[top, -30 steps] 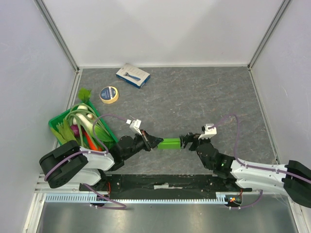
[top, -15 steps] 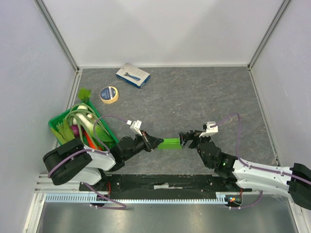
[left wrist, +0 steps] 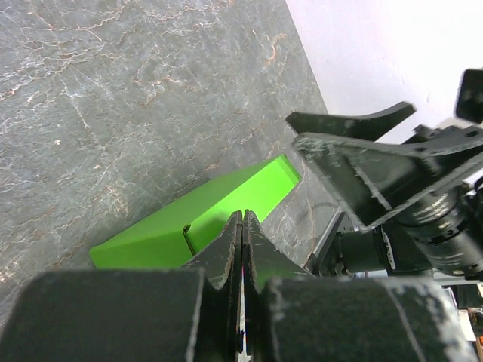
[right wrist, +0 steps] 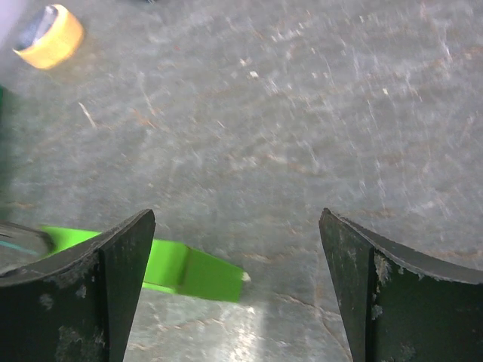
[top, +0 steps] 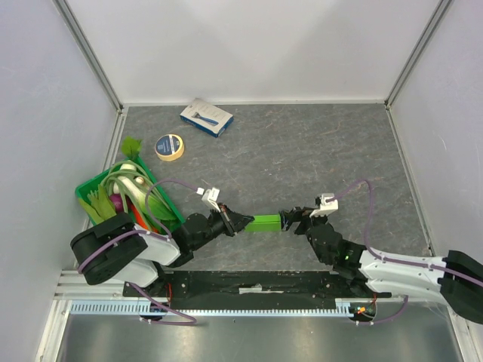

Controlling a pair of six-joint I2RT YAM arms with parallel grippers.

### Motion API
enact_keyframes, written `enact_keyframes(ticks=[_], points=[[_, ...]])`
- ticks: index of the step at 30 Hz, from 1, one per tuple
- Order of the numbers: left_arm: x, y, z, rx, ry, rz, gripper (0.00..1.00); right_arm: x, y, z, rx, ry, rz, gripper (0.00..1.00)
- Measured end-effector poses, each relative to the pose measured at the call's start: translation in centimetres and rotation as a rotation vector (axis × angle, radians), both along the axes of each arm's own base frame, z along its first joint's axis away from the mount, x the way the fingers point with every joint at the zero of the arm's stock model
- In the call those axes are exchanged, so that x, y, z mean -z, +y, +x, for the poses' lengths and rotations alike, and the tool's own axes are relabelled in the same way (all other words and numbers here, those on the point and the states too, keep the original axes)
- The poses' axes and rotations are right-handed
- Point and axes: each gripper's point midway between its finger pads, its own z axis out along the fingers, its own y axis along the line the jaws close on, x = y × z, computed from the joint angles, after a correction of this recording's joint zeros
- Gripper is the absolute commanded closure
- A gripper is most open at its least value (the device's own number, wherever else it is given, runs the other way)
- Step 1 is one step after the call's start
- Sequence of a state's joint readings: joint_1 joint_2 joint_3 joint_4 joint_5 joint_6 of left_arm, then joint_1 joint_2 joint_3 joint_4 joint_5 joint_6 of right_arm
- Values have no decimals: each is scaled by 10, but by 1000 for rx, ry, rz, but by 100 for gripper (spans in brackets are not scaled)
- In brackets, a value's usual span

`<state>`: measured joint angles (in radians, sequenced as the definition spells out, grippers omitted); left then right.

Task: Fold the paper box

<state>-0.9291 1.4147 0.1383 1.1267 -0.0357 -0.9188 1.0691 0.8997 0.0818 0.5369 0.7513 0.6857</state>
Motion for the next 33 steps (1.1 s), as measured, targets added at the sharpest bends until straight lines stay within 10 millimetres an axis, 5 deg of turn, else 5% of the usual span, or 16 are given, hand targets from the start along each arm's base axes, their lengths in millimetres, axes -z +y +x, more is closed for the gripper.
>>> enact_keyframes(ticks=[5,11,17,25,28,33], points=[[0,0,-1,2,-5,-6,98,-33,11,3,-34,-63,48,2],[1,0,-1,0,-14,-17,98,6,18,0,-67,-41,-15,2],[4,0,-1,-1,-28,-36,98,2,39,-4,-96,-132,-36,2],[2,0,-2,-2,-35,-43,98,-60,35,-14,-121,-278,13,2],[2,2,-2,-5,-31,-33,98,-52,32,-12,-103,-265,-19,2],[2,2,-2,-6,-29,-28,98,-7,36,-10,-87,-178,-89,2]])
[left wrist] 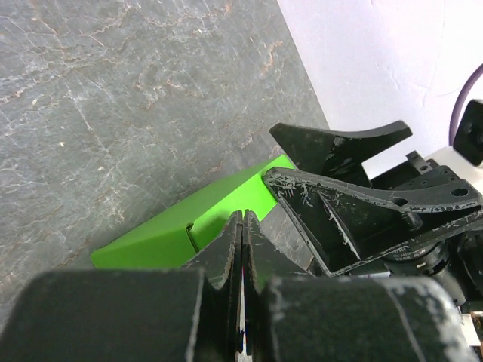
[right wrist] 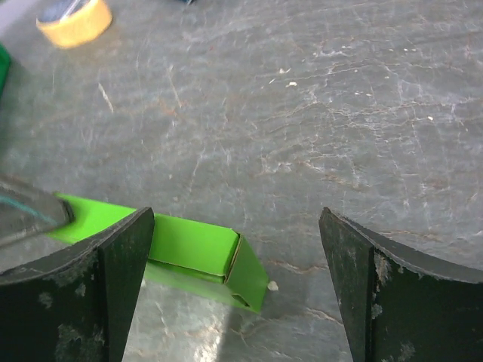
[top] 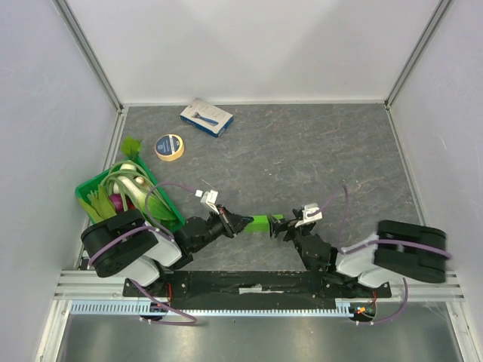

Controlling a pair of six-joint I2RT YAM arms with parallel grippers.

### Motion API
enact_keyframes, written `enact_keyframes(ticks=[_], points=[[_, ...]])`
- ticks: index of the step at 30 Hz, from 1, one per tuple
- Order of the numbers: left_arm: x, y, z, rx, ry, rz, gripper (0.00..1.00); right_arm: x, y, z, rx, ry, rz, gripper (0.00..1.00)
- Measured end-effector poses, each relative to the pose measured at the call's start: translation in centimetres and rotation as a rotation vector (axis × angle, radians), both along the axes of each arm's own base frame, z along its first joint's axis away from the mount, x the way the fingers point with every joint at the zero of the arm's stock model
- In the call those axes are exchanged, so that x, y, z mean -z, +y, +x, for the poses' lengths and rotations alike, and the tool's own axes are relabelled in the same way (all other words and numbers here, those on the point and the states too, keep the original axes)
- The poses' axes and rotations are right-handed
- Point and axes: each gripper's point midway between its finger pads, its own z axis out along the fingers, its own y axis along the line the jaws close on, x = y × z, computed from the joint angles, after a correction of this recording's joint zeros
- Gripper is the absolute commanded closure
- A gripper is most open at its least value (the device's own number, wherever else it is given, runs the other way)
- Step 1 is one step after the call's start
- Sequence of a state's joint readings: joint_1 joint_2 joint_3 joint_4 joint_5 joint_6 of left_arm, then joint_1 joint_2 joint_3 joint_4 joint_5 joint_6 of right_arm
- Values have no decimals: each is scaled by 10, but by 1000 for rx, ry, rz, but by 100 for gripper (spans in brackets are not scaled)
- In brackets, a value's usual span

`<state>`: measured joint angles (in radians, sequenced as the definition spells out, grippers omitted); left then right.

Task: Fold the paper box

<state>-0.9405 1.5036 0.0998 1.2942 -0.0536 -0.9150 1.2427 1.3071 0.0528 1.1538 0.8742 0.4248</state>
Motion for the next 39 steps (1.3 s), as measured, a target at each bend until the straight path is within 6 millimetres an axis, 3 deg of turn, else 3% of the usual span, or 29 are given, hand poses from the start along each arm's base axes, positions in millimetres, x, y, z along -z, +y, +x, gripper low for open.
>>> enact_keyframes(ticks=[2,7,10,13,14,16,19,23,26,33,39], points=[[1,1,1,-5,-1,5,98,14,1,2,23,16,-7,2],[0,1,2,-14,-8,6,95,5,6,5,37,-7,46,2],[-2,3,1,-9,-8,26,87,-29,-1,-1,27,-7,152,2],[-5,5,-1,-6,-7,61,72,-69,-8,-1,40,-15,228,2],[-8,6,-1,-4,-11,74,63,-76,-9,1,42,-11,229,2],[-11,9,-3,-1,-12,106,56,-83,-9,5,36,18,186,2],[-17,11,-3,4,-14,148,49,-77,-5,10,-2,86,102,2],[-23,16,-6,13,-1,208,33,-47,-2,15,-95,227,9,2],[-32,19,-8,21,10,240,31,-31,-4,16,-158,334,-29,2],[-52,41,-13,2,48,279,29,-28,-5,18,-309,487,21,4],[-48,56,-16,11,125,278,33,-34,-14,21,-436,536,154,19]])
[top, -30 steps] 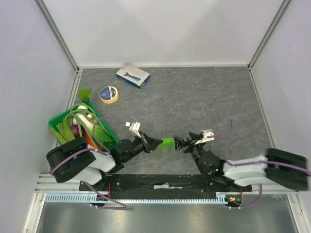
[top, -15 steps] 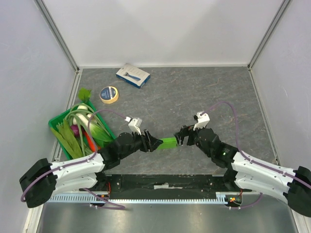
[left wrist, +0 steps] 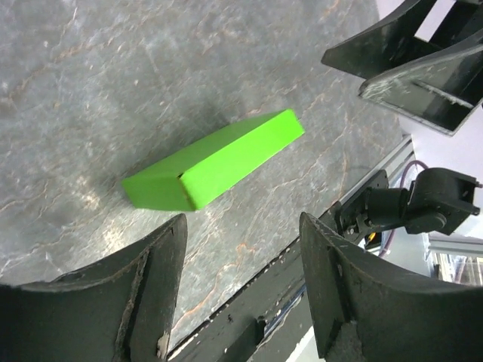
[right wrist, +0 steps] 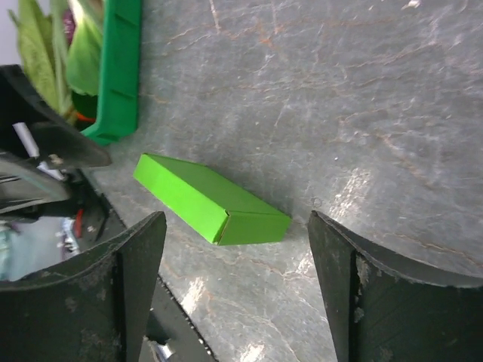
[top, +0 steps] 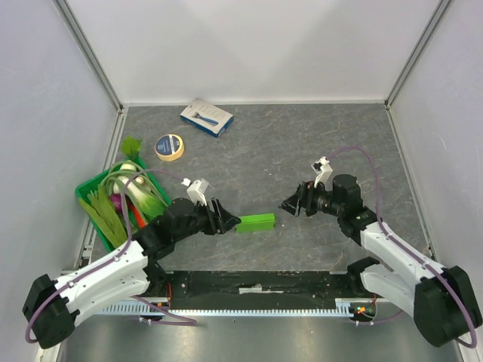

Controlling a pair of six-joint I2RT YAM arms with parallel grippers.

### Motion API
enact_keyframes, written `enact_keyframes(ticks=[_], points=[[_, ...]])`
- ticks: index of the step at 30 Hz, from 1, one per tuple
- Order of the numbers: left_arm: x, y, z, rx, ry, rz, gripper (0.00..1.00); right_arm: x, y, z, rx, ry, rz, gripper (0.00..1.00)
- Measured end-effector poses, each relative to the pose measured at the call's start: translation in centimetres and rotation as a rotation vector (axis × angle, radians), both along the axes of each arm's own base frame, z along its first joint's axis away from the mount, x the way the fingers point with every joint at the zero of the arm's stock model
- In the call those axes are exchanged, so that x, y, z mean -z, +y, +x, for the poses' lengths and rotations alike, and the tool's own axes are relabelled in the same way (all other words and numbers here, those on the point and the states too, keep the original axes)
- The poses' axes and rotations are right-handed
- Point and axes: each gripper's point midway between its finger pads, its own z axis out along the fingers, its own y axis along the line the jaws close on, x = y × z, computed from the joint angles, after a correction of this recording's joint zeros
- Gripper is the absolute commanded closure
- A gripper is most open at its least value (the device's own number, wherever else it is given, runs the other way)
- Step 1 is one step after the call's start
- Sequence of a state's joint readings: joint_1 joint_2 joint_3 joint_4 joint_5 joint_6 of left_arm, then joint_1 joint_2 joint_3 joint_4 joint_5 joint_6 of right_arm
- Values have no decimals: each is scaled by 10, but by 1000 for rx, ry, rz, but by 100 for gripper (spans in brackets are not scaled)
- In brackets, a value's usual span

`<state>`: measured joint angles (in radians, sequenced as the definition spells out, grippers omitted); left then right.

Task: Fold the paper box

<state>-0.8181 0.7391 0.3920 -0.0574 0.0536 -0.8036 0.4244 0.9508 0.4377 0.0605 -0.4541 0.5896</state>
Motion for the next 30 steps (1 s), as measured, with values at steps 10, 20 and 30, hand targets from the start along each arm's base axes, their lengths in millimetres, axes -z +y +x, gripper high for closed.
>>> enact_keyframes(ticks=[10,20,30], points=[[51,5,-7,36,182,-13,31,42,11,-29,-173,205,164,28],[52,-4,1,64,187,-50,33,39,22,-28,-219,196,224,41],[63,-2,8,44,215,-32,37,47,36,-34,-261,234,211,43]])
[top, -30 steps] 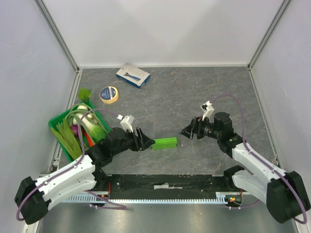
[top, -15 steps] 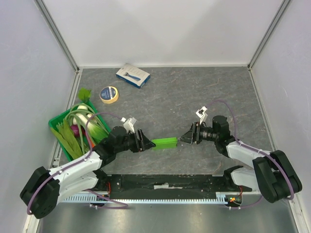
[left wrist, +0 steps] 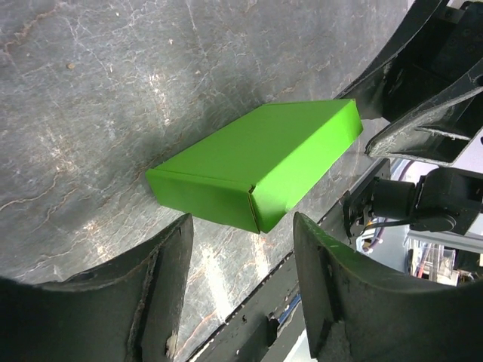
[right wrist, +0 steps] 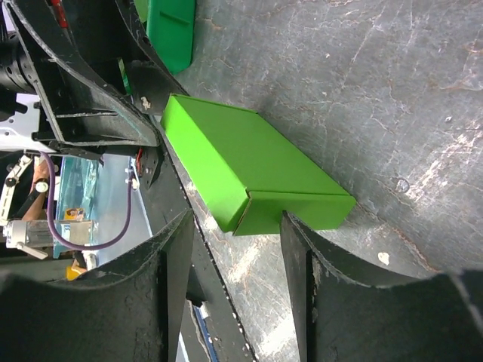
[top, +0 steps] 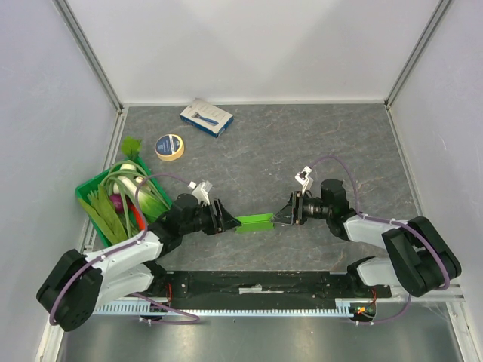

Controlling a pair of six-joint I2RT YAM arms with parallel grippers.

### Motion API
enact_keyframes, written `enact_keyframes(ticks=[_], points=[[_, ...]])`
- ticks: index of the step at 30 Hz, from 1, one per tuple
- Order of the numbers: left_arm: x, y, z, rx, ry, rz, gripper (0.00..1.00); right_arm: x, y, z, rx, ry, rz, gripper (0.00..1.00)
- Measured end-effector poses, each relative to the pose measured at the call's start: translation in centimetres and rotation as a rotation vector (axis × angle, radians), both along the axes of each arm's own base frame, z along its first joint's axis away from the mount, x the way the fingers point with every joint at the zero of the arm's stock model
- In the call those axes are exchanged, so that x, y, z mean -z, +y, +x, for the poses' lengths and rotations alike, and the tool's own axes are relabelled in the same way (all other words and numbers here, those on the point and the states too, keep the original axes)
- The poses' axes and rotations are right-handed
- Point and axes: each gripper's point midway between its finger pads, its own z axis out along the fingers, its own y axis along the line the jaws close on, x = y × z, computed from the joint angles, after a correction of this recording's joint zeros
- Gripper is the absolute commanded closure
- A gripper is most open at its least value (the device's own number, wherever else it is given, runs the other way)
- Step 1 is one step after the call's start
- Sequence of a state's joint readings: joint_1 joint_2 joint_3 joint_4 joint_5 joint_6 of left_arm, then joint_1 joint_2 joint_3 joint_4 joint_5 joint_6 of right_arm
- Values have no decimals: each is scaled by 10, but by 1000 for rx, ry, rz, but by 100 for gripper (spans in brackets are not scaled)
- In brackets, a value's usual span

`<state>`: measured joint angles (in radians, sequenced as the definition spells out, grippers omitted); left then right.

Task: Fold the paper box

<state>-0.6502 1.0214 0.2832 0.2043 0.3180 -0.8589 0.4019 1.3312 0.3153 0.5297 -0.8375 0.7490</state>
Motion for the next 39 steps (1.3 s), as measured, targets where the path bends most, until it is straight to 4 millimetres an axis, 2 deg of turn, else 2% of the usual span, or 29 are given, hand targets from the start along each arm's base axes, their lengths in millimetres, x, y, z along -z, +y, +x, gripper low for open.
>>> enact_keyframes(ticks=[9,22,28,29,33,39], points=[[-3,0,6,-9,-12,-14,30,0,0,3,13,-3,-3,42],[-3,-4,12,-2,-4,-18,60,6,1,13,40,31,-25,49],[-2,-6,17,-9,-10,-20,77,9,0,18,47,23,-39,64],[-2,-6,18,-10,-12,-21,79,9,0,18,47,22,-38,71],[-1,-6,21,-14,-25,-29,90,10,0,20,49,14,-39,82],[1,-5,18,-12,-63,-57,93,10,-1,18,44,-7,-41,88]])
